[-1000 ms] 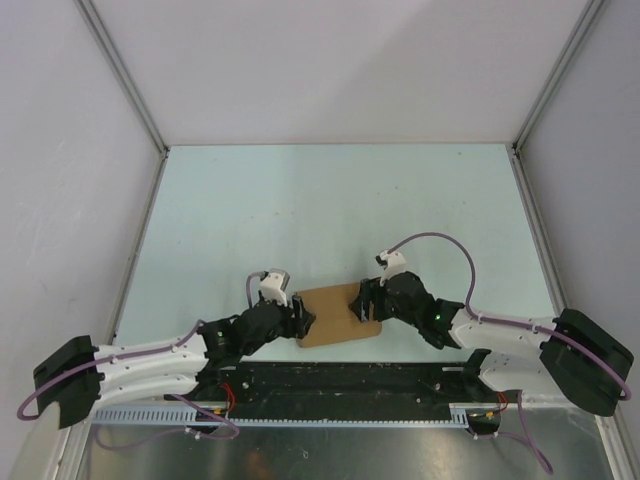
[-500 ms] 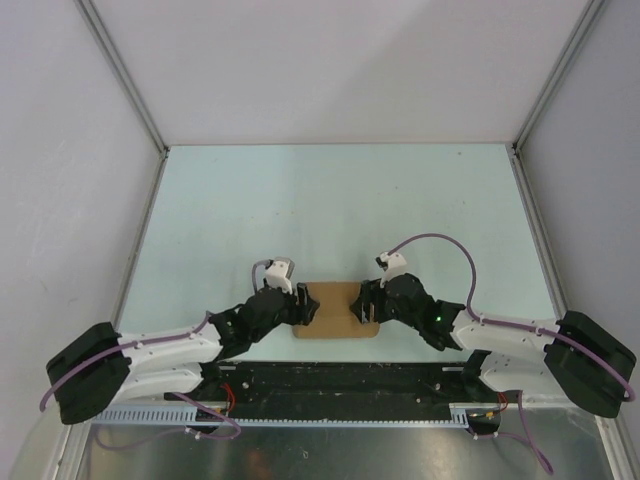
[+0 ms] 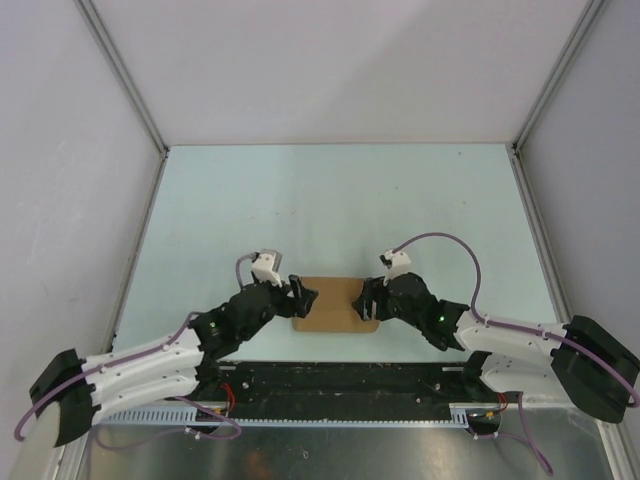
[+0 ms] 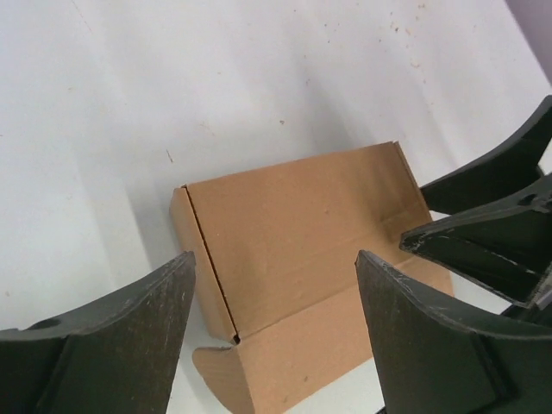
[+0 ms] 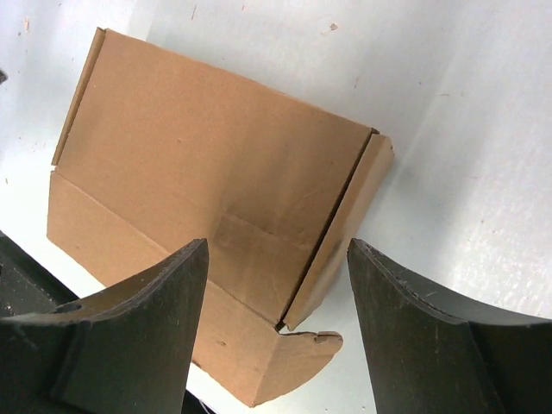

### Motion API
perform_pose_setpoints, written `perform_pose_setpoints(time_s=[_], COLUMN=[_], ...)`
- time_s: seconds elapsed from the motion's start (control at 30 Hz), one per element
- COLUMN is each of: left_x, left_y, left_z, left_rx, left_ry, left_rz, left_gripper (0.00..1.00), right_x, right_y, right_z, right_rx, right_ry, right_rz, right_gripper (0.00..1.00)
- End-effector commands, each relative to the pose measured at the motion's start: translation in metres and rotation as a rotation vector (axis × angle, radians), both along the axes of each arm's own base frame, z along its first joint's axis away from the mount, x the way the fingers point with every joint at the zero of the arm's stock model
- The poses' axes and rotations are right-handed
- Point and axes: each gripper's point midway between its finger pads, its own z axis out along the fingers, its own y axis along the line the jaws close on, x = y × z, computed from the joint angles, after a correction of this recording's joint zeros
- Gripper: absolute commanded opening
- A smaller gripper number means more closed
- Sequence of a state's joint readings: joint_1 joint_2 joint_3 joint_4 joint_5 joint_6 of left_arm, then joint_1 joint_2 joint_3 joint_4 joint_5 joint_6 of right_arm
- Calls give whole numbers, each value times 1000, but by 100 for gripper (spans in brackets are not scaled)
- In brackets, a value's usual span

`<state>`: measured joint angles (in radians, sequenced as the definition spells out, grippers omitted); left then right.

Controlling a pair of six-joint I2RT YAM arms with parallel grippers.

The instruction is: Fold the paper box

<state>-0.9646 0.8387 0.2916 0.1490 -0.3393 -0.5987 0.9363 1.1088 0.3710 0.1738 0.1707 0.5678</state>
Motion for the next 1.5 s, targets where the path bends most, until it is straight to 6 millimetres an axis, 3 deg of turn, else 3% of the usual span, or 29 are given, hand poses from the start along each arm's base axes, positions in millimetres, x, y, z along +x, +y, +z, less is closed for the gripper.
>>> perform_pose_setpoints(time_s=[0.0,0.23,0.47,0.73,1.03,1.47], left_x=[-9,-21,-44,-57,-57,-49], left_y=[19,26,15,9,10,-5], left_z=[-9,-26,-44,-39,-45,-47], left_rx=[9,44,64,-28,-6,5], left_ry=[49,122,251,286,291,278], left_rz=[53,43,-34,-77,-72,-99], left_gripper=[82,84,86,86,84,83], right_x=[11,14,14,16,16,16], right_y=[6,7,7,6,8,8], right_z=[15,11,9,9,8,7], right_rx=[51,53,48,46,52,48], right_ry=[-30,-20,-19,-23,-19,-15], right_rz=[-18,-9,-7,-9,-2,2], right_gripper=[71,71,71,71,71,71])
